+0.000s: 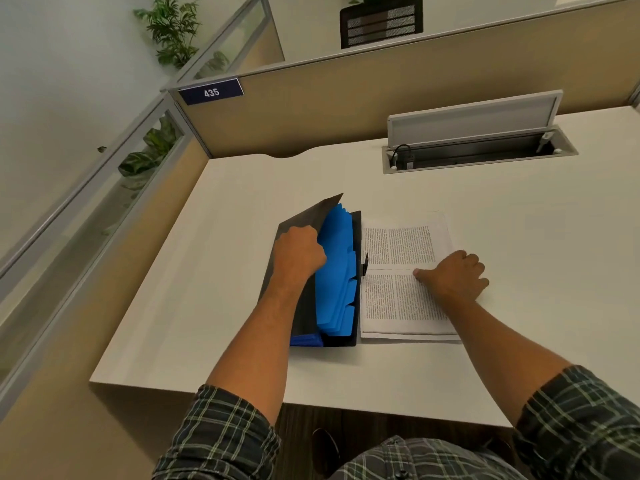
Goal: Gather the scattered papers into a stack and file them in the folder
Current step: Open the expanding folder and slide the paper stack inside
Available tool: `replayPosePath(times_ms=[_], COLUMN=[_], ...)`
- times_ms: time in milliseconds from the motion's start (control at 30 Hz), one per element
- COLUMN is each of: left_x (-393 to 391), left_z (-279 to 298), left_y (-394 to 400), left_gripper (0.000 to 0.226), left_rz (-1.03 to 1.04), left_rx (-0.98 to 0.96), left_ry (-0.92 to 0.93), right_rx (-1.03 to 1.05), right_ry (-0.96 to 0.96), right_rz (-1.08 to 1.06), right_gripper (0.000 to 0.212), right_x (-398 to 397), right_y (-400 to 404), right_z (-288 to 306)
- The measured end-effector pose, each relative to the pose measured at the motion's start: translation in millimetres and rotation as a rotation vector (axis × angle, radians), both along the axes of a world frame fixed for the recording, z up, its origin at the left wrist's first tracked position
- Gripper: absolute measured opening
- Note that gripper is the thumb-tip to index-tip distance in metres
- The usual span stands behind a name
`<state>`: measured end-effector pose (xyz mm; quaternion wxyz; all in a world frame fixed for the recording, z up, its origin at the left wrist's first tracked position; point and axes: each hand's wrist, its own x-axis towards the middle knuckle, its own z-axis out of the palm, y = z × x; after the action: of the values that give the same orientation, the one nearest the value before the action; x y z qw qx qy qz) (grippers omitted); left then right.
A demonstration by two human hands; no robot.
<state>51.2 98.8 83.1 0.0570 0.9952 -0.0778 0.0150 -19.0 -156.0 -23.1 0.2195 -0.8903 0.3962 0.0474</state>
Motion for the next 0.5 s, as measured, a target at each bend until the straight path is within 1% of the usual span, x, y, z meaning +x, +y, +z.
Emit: replayPosePath(times_ms=[100,167,233,300,367,500], left_x=[0.1,0.6,1.3,1.7,2.0,4.8], left_z=[-0.7,-1.5,-0.9,-0.3,-0.1,0.0], left_y=[2.8,3.5,3.5,3.8,4.3,5.7], left_gripper=[0.031,0.028,0.024,0.026,0.028,0.018], left_rz=[0.018,0.025,0.026,0.025,0.027,0.032], left_rx=[-0.019,-0.026,-0.025,-0.025,-0.025,-0.029], left_ry=[-0.01,-0.006,0.001,0.0,-0.002,0.01], right_rx=[-0.011,-0.01,0.009,0.056,0.115,0.219], right_ry=[0.035,0.05,0.066,0.078,0.077,0.047], right_rz=[-0.017,-0.018,-0.036,-0.078,-0.116,-0.14], right_gripper=[0.116,0.119,0.116,0.111,0.11,0.103], right_x=[-3.3,-1.5,3.7,9.1,13.1,14.8], right_y=[10.1,11.9,8.2,1.1,-5.9,-12.5], right_z=[2.6,4.5,6.2,6.7,5.5,3.6])
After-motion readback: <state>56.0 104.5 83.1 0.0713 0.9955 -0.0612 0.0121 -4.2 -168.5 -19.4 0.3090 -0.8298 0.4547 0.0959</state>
